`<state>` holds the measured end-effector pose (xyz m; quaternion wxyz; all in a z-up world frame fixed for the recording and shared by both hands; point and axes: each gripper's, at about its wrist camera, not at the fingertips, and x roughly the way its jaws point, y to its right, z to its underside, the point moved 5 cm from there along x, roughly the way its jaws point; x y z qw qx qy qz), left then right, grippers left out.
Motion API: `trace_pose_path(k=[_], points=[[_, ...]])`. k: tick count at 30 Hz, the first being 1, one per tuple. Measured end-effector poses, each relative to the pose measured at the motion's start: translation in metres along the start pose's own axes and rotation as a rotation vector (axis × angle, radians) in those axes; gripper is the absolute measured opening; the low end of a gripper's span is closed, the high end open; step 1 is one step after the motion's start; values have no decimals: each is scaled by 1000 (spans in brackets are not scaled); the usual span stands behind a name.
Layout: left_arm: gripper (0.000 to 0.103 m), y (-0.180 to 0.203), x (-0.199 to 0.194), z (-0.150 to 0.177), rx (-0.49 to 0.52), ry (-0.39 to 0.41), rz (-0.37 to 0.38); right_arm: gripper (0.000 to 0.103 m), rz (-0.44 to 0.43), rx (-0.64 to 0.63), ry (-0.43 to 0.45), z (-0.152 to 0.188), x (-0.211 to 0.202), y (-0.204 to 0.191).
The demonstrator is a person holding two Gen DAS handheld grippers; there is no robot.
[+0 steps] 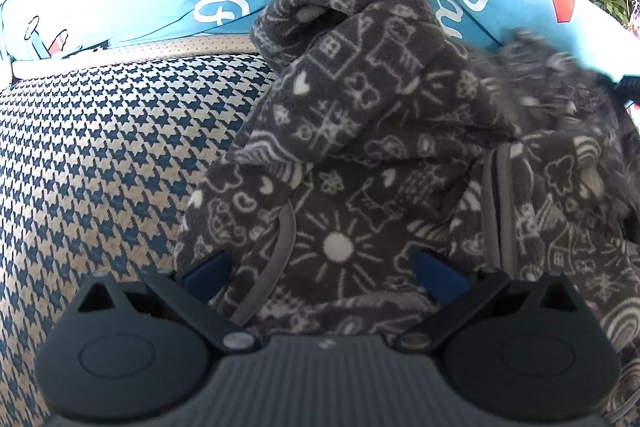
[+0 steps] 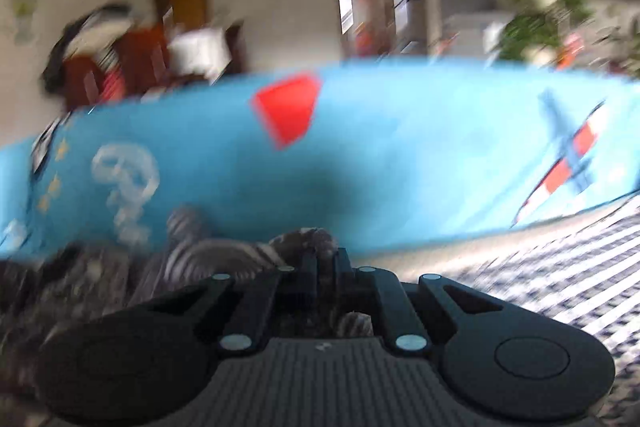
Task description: Fold clothes
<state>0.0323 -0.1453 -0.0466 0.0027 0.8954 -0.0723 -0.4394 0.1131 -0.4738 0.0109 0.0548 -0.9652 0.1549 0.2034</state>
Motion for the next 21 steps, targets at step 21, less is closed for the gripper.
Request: trace_pose_path(k=[21], points=[[103,-5,-7,-18,-13,47,7,36,9,152,-142,-1,-38,8]])
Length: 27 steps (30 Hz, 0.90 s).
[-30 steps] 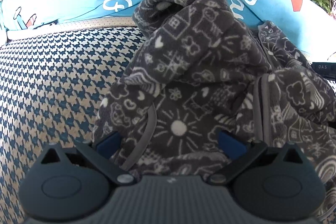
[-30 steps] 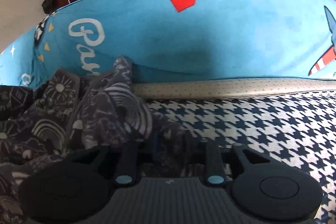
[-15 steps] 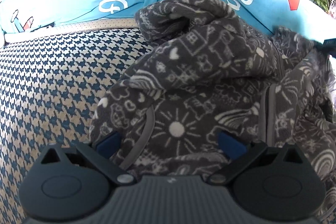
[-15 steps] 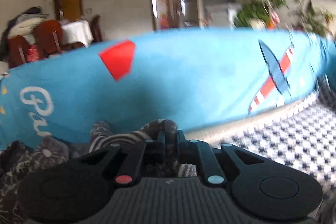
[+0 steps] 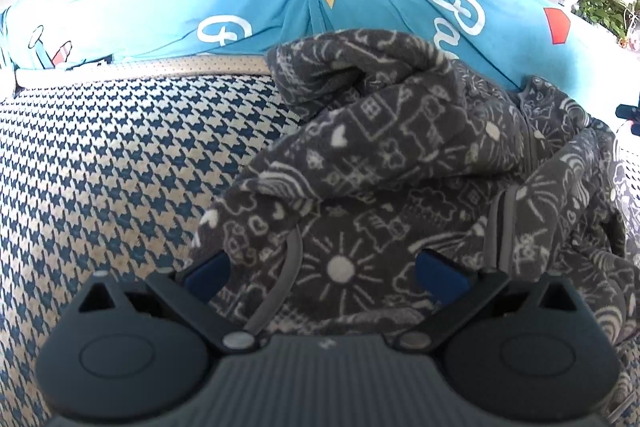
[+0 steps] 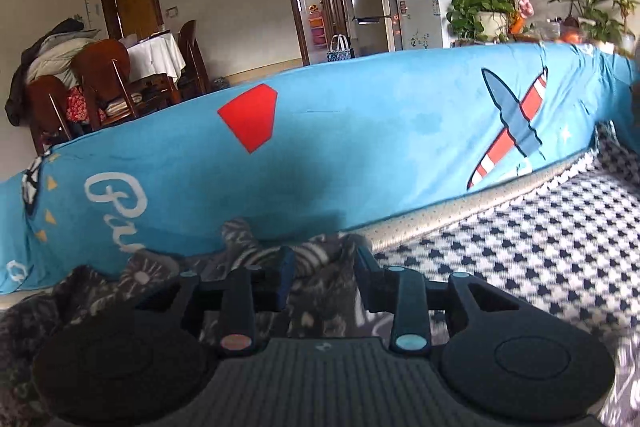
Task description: Fold clothes
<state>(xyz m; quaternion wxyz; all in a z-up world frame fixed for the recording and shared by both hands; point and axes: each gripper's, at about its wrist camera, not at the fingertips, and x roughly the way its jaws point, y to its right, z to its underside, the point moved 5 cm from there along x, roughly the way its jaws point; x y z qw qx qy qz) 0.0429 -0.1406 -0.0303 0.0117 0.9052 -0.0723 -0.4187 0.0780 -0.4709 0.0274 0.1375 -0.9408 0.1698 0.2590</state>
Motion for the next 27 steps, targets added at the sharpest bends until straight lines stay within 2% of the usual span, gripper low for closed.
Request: trace_pose_path(k=[12,21,27], points=[[103,-3,-3,2,13,12,-15,38,-64,11,-75,50,-69,7],[103,-2,-14,6,57,51,-21,43,-49,14,-89,86,-127,17],[103,-7,-29,11,83,93,-38,44,-51,12,-159,120,-151,20]])
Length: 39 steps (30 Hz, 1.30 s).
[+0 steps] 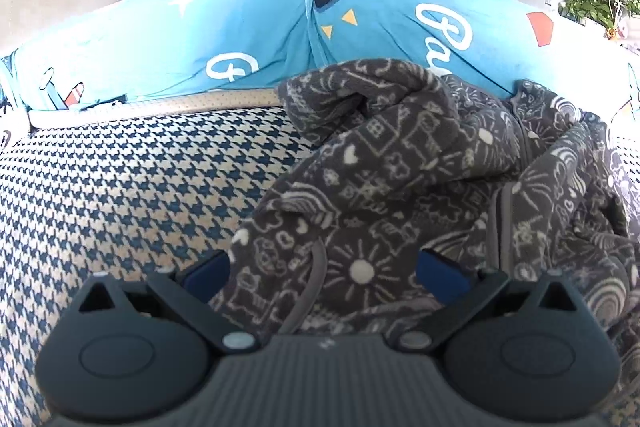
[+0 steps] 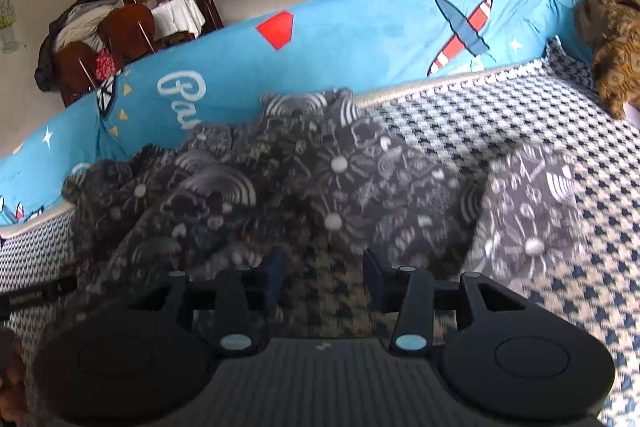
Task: Fold clothes
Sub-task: 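Spread the fleece sleeve flat with the right gripper away from the hood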
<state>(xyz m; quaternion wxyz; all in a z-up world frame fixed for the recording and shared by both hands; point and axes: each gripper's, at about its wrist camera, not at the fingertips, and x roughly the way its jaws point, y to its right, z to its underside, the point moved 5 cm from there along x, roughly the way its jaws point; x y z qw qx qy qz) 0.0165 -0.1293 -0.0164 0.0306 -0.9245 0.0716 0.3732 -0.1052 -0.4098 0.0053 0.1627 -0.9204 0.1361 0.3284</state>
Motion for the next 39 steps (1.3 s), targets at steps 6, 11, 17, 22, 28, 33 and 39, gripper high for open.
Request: trace_pose_path(k=[6,11,17,22,28,33,39], points=[[103,-4,-15,15,12,6,5,44,-51,26,-95,31,2,-5],[103,-16,-27,28,-27,-1,2,45,-71,94,-162,47,9,-4],[103,-36,-39,38,-57,15,-54,45,-70,170,-207,55,22,-3],[103,-51,-45,46,-107,-2,-62,48,-68,169,-205,58,27,-11],[103,-68,-49,52,-164,-13,-71,42,-64,126,-187,64,28,-22],[103,-80,-49,57,-214,-34,-66,20,-23,92,-156,67,29,-27],[103,-90,-49,63,-253,-48,-63,10,-32,92,-89,70,14,-31]])
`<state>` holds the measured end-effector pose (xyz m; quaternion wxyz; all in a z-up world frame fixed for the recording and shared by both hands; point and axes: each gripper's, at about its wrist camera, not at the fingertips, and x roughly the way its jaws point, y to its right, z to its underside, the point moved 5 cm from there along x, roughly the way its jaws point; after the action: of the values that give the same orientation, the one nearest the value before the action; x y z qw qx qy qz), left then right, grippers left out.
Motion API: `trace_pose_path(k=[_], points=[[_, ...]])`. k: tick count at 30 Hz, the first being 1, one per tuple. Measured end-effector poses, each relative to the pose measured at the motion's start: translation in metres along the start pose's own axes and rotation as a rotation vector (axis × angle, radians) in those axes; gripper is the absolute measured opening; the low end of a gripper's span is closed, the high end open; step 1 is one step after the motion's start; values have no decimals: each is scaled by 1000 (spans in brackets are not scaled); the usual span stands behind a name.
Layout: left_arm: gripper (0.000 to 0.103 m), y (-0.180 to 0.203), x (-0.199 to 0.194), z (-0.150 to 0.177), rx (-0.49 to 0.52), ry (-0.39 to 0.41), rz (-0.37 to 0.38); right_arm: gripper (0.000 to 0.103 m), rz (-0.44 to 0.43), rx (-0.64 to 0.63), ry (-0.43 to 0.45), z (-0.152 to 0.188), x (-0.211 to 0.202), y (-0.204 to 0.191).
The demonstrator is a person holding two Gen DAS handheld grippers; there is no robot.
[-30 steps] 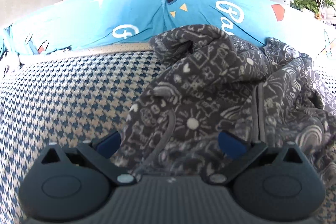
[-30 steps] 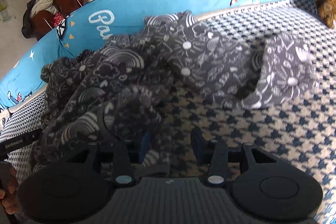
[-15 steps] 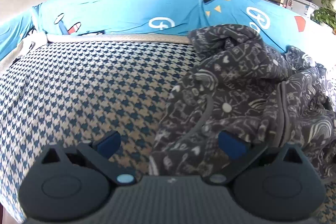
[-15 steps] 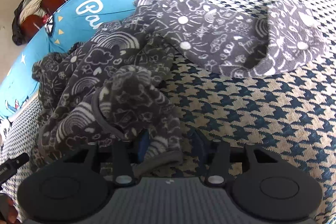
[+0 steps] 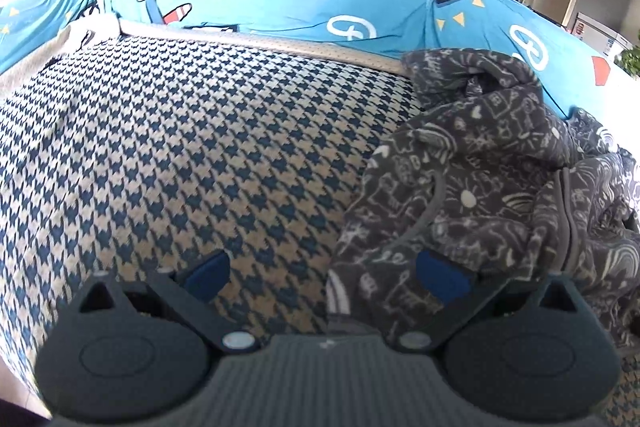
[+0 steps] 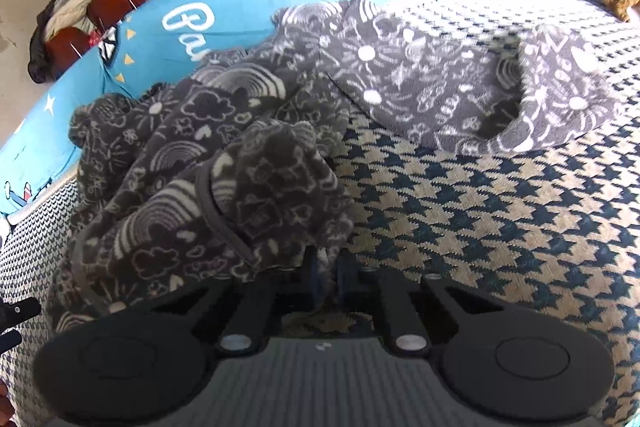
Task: Fold clothes
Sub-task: 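Spread the fleece sleeve flat with the right gripper away from the hood, then grasp the fleece front hem with the right gripper and lift it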
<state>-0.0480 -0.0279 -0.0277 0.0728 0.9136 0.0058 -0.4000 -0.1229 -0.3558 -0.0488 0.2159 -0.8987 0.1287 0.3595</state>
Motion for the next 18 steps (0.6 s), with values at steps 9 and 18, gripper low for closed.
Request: trace_pose_path(k=[9,18], points=[[103,-11,-2,5,-12,-11,9,10,-16,9,141,16,-71,1],[103,-21,-10,11,-12,3,11,18,102,30,202,25,-100,8]])
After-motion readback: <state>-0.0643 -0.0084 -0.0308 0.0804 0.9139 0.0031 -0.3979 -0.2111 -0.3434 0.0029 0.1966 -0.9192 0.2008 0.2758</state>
